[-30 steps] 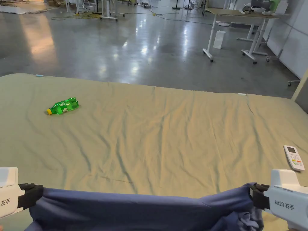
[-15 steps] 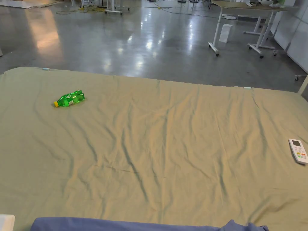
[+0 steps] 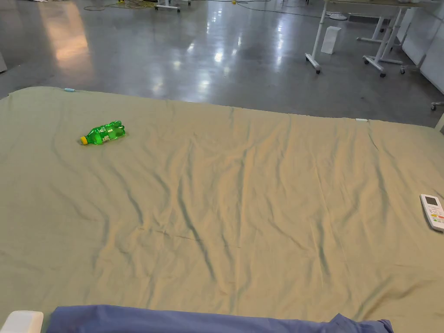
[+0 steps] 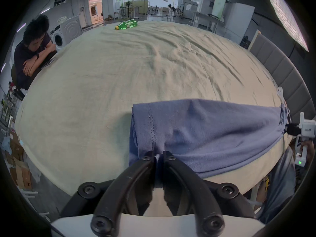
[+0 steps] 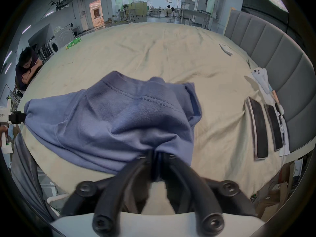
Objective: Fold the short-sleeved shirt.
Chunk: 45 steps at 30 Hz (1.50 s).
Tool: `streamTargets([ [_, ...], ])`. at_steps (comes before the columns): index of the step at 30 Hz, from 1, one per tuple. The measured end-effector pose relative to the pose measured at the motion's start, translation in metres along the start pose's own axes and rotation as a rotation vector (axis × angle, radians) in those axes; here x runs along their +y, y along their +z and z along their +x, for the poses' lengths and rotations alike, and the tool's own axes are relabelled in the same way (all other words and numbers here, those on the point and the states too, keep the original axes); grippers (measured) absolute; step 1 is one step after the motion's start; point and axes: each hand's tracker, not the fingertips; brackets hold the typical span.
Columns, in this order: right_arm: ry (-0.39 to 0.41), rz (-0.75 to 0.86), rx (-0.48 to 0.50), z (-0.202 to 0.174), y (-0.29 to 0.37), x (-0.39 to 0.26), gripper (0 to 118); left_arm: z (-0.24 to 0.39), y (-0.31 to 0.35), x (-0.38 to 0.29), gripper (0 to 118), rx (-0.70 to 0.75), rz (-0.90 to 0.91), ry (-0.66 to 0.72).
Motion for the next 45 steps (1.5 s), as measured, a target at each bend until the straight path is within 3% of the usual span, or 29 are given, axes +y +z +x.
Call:
streamTargets([
  [2,0.037,0.041,-0.039,-0.006,0.019,0.012,47,0.004,0.009,0.007,36,0.000,0.065,0.023],
  [3,0.037,0.079,-0.046,-0.008,0.027,0.018,56,0.008,0.014,0.012,55,0.004,0.101,0.019],
  [4,0.026,0.114,-0.055,-0.011,0.033,0.024,60,0.013,0.018,0.016,64,0.016,0.140,0.005],
  [9,0.021,0.336,-0.114,-0.030,0.059,0.059,80,0.047,0.038,0.053,66,0.039,0.339,-0.033],
  [16,-0.051,0.691,-0.129,-0.059,0.079,0.093,82,0.102,0.071,0.093,66,0.070,0.611,-0.063],
  [19,-0.073,0.803,-0.137,-0.072,0.089,0.104,70,0.122,0.086,0.104,64,0.095,0.709,-0.077],
  [21,-0.072,0.874,-0.148,-0.080,0.095,0.110,40,0.130,0.093,0.108,58,0.104,0.769,-0.075],
  [23,-0.051,0.940,-0.156,-0.087,0.100,0.116,21,0.136,0.097,0.110,37,0.118,0.808,-0.076],
  [24,-0.076,0.916,-0.142,-0.089,0.098,0.117,14,0.136,0.096,0.110,17,0.124,0.813,-0.077],
  [25,-0.082,0.934,-0.147,-0.092,0.100,0.118,11,0.138,0.096,0.110,13,0.130,0.821,-0.083],
  [28,-0.089,0.945,-0.139,-0.100,0.098,0.122,5,0.138,0.093,0.106,11,0.149,0.829,-0.081],
  [30,-0.073,0.949,-0.141,-0.104,0.097,0.124,0,0.135,0.094,0.101,2,0.126,0.838,-0.055],
  [34,-0.014,0.982,-0.167,-0.113,0.097,0.126,0,0.131,0.095,0.096,0,0.140,0.842,-0.064],
  [37,-0.021,0.974,-0.159,-0.114,0.097,0.128,0,0.121,0.097,0.097,0,0.139,0.837,-0.067],
  [41,-0.015,0.958,-0.139,-0.111,0.097,0.130,0,0.085,0.091,0.093,0,0.028,0.697,-0.127],
  [45,0.022,0.929,-0.144,-0.106,0.091,0.127,0,0.038,0.075,0.079,0,-0.038,0.516,-0.057],
])
